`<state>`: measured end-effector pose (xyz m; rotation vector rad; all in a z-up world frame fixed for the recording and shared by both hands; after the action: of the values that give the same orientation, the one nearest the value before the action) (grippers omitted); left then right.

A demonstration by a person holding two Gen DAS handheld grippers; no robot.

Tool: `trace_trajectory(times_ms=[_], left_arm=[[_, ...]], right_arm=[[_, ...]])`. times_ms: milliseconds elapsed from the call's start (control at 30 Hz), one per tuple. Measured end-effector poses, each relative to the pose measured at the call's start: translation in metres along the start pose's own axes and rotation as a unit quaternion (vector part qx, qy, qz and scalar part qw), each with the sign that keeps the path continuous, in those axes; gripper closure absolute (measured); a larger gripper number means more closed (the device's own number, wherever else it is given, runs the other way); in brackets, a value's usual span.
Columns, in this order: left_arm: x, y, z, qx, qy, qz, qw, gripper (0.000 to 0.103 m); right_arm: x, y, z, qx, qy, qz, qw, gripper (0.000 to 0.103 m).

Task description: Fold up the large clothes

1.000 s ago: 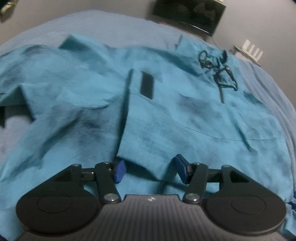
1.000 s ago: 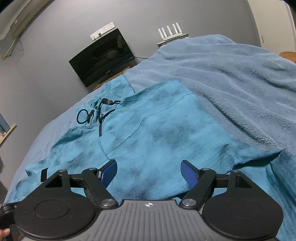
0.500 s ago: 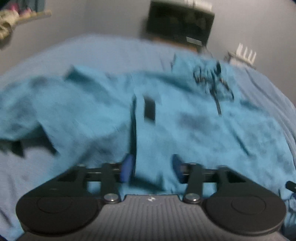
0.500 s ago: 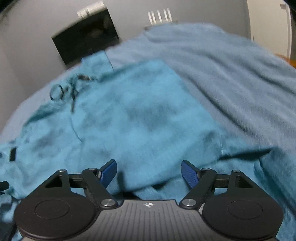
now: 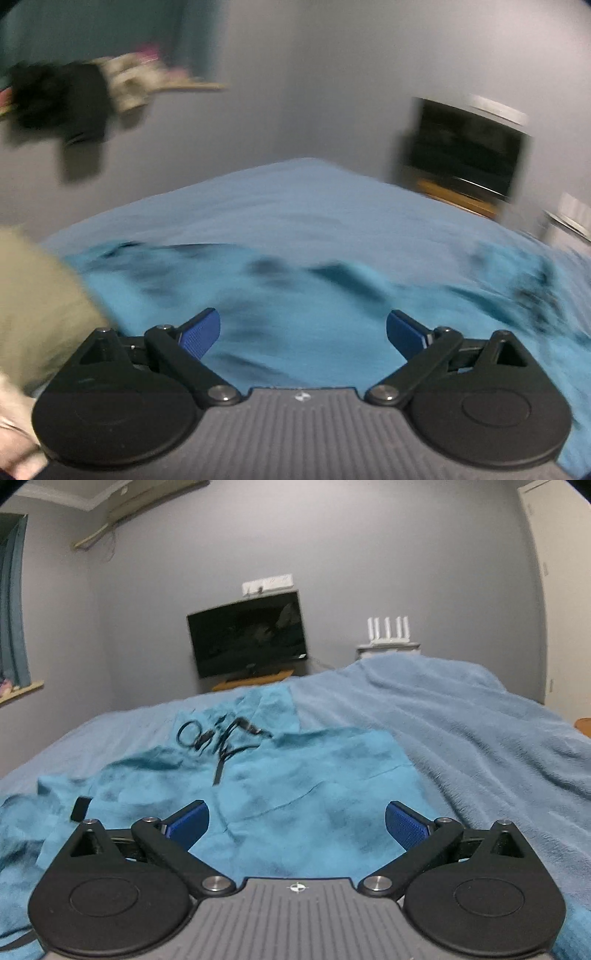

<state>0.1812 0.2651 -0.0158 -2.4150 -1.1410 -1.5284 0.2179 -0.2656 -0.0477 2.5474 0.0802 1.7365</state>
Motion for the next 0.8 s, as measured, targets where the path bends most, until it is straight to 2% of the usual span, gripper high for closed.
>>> trace_trajectory(times_ms=[100, 167, 267, 400, 500, 533, 567, 600, 633, 667, 700, 800], left_arm=[[0.018, -0.063, 0.03, 0.091, 0.007, -0.019, 0.9956, 0.006], [0.019, -0.099, 0.051, 0.125, -0.012, -0.037, 0.9914, 0.006], [0.012, -0.136, 0.076, 0.127, -0.053, -0.098, 0.9856, 0.006], [0.008, -0.163, 0.11, 0.094, -0.088, -0.19, 0.9732, 0.006], [0.003, -0.176, 0.124, 0.121, -0.093, -0.216, 0.9645, 0.008], [0.003, -0.181, 0.129, 0.121, -0.093, -0.225, 0.9623, 0.015], [0.004, -0.183, 0.133, 0.115, -0.096, -0.236, 0.9602, 0.035], [0.005, -0.184, 0.137, 0.095, -0.098, -0.252, 0.958, 0.05], [0.005, -0.183, 0.137, 0.07, -0.099, -0.265, 0.9565, 0.082], [0.01, -0.18, 0.139, 0.047, -0.095, -0.278, 0.9548, 0.098], [0.015, -0.176, 0.135, 0.041, -0.08, -0.277, 0.9567, 0.098], [0.042, -0.141, 0.116, 0.017, -0.034, -0.203, 0.9785, 0.103]], right_arm=[[-0.003, 0.0, 0.005, -0.008, -0.004, -0.004, 1.0, 0.0], [-0.008, -0.002, 0.01, 0.013, -0.011, 0.003, 1.0, 0.0], [-0.013, -0.008, 0.014, 0.056, -0.017, 0.016, 0.998, 0.0], [-0.02, -0.013, 0.022, 0.065, -0.038, 0.018, 0.997, 0.0], [-0.025, -0.014, 0.029, 0.06, -0.053, 0.02, 0.997, 0.0], [-0.026, -0.015, 0.031, 0.059, -0.057, 0.019, 0.996, 0.001], [-0.028, -0.015, 0.032, 0.057, -0.059, 0.018, 0.996, 0.001], [-0.029, -0.016, 0.034, 0.056, -0.062, 0.017, 0.996, 0.001], [-0.03, -0.018, 0.036, 0.055, -0.064, 0.015, 0.996, 0.001], [-0.031, -0.019, 0.037, 0.055, -0.067, 0.012, 0.996, 0.002], [-0.031, -0.021, 0.038, 0.056, -0.069, 0.01, 0.996, 0.002], [-0.031, -0.026, 0.039, 0.061, -0.068, -0.001, 0.996, 0.002]])
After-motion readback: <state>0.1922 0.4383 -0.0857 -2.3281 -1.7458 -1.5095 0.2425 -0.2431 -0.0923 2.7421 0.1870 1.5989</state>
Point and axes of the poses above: each gripper's, at about its wrist camera, not at the fingertips, and z roughly the way its jaws point, y to its right, x to its top, the point moved 8 cm from there along z, roughly the way its jaws point, and after that the axes turned 13 degrees about -z, right-handed, at the moved point
